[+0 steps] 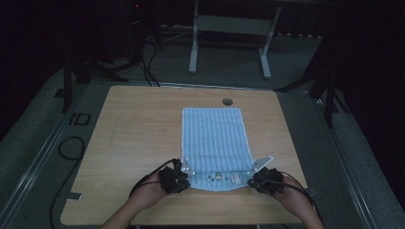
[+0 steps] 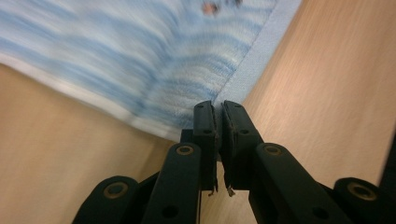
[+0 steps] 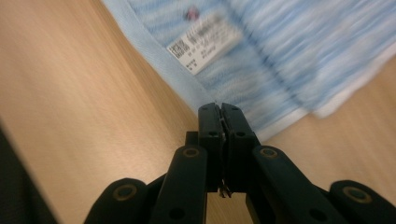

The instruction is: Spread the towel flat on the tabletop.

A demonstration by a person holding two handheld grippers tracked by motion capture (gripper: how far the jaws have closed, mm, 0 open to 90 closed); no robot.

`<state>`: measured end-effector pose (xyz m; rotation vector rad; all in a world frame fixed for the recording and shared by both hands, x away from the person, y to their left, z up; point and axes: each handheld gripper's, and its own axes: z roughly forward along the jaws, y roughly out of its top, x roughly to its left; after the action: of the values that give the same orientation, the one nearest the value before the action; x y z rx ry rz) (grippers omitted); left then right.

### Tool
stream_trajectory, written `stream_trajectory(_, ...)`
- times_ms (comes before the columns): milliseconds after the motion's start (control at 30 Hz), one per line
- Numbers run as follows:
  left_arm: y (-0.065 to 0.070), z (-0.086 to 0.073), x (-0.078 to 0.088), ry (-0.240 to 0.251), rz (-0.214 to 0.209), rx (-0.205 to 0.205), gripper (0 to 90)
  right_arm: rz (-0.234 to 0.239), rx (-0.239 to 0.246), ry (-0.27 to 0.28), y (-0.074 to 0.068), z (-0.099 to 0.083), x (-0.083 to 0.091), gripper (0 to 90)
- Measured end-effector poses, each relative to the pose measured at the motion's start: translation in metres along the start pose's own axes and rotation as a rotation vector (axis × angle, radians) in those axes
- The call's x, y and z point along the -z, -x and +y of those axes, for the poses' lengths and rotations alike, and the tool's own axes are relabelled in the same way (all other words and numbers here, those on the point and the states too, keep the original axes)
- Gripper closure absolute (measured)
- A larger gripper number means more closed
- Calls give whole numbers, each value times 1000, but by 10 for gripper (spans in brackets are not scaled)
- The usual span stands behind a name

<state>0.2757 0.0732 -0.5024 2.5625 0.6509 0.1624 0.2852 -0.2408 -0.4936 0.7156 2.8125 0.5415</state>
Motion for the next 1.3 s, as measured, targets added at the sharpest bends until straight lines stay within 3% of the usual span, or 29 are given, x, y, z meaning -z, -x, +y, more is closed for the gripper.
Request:
stream_trajectory(67, 1, 1, 7, 11, -6, -4, 843, -6, 3, 15, 0, 0, 8, 875)
stream_trajectory(100, 6, 3, 21, 25, 9, -9, 843, -9, 2, 26, -1, 1, 15, 875)
stream_trajectory(133, 7, 2, 26, 30, 0, -3, 841, -5, 14, 40, -5, 0, 28, 875)
stream_trajectory(200, 13, -1, 33, 46, -4, 3, 841, 5, 29, 38, -12, -1, 35, 875)
stream_trajectory(267, 18, -4, 39, 54, -44, 9, 840, 4, 46, 42, -18, -4, 42, 875)
stream_trajectory(300, 18, -4, 39, 54, -44, 9, 839, 4, 46, 42, -18, -4, 42, 875)
stream_trajectory(367, 33, -9, 45, 52, -74, -14, 837, 15, 57, 49, -29, -11, 51, 875)
stream_trajectory(400, 43, -12, 46, 42, -108, -37, 832, 46, 50, 46, -36, -17, 54, 875)
stream_trajectory(433, 43, -12, 46, 42, -108, -37, 832, 46, 50, 46, -36, -17, 54, 875)
stream_trajectory(467, 54, -17, 44, 38, -174, -45, 826, 73, 55, 28, -44, -26, 51, 873)
stream_trajectory(567, 62, -23, 40, 25, -204, -48, 810, 110, 38, 8, -51, -36, 46, 866)
stream_trajectory(600, 66, -28, 34, 10, -248, -39, 789, 137, 17, -4, -56, -45, 41, 819)
stream_trajectory(633, 66, -28, 34, 10, -248, -39, 762, 137, 17, -4, -56, -45, 41, 819)
stream_trajectory(667, 65, -32, 29, -5, -283, -25, 676, 153, -7, -6, -57, -51, 38, 774)
stream_trajectory(733, 63, -33, 29, -3, -278, -17, 638, 160, -16, -5, -56, -53, 37, 745)
stream_trajectory(833, 57, -33, 31, 14, -229, -8, 568, 148, -27, 5, -53, -54, 39, 699)
stream_trajectory(867, 52, -31, 31, 24, -182, -4, 565, 133, -27, 19, -49, -52, 40, 698)
stream_trajectory(900, 52, -31, 31, 24, -182, -4, 560, 133, -27, 19, -49, -52, 40, 698)
stream_trajectory(933, 47, -28, 27, 16, -144, -12, 546, 120, -20, 35, -44, -48, 38, 719)
stream_trajectory(1000, 44, -27, 24, 18, -122, -19, 559, 114, -15, 45, -38, -43, 31, 758)
stream_trajectory(1067, 38, -24, 14, 18, -131, -2, 559, 110, -16, 49, -35, -41, 28, 759)
stream_trajectory(1133, 35, -22, 7, 20, -119, -17, 558, 112, -25, 50, -30, -36, 21, 770)
stream_trajectory(1200, 26, -18, -8, -1, -109, -13, 557, 110, -37, 68, -15, -23, 4, 770)
stream_trajectory(1267, 26, -18, -8, -1, -109, -13, 556, 92, -38, 59, -11, -20, -2, 770)
stream_trajectory(1300, 20, -15, -16, -17, -104, -3, 556, 92, -38, 59, -11, -20, -2, 769)
